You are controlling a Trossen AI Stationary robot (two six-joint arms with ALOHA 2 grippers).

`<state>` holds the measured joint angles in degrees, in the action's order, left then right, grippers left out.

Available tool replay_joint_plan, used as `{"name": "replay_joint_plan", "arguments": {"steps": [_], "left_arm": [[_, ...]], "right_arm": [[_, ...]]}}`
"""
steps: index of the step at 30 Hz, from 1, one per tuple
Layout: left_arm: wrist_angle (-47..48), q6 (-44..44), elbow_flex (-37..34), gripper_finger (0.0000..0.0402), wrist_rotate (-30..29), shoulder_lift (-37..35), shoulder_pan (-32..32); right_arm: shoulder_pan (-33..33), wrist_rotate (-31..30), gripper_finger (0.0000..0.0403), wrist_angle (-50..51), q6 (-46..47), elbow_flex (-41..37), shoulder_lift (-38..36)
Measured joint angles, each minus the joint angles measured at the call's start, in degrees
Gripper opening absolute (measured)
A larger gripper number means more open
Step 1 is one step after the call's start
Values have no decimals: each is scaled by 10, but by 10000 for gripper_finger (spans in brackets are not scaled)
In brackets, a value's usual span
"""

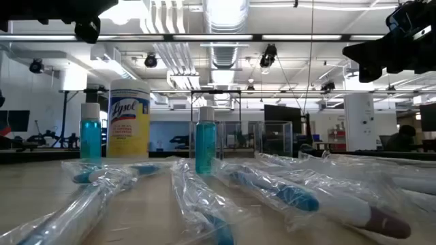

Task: Pick & Place toothbrushing station
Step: Put the blue mouthwash bottle into the middle section of the transparent organizer

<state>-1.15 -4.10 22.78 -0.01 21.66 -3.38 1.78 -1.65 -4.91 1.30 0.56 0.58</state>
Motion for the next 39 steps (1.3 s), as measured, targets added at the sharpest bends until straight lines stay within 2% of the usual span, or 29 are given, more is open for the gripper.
{"name": "replay_joint_plan", "arguments": {"steps": [10,16,29,39], "left_arm": [[3,-3,1,2,3,3,1],[13,-5,35,2,4,20,10],[193,-6,224,3,-3,154,49],[339,4,339,2,-15,244,75]], "right_arm": [[0,0,8,0,-2,0,0],[0,0,8,0,0,0,0],[0,-1,8,0,-18,0,0],[0,-29,8,0,-17,0,0]]}}
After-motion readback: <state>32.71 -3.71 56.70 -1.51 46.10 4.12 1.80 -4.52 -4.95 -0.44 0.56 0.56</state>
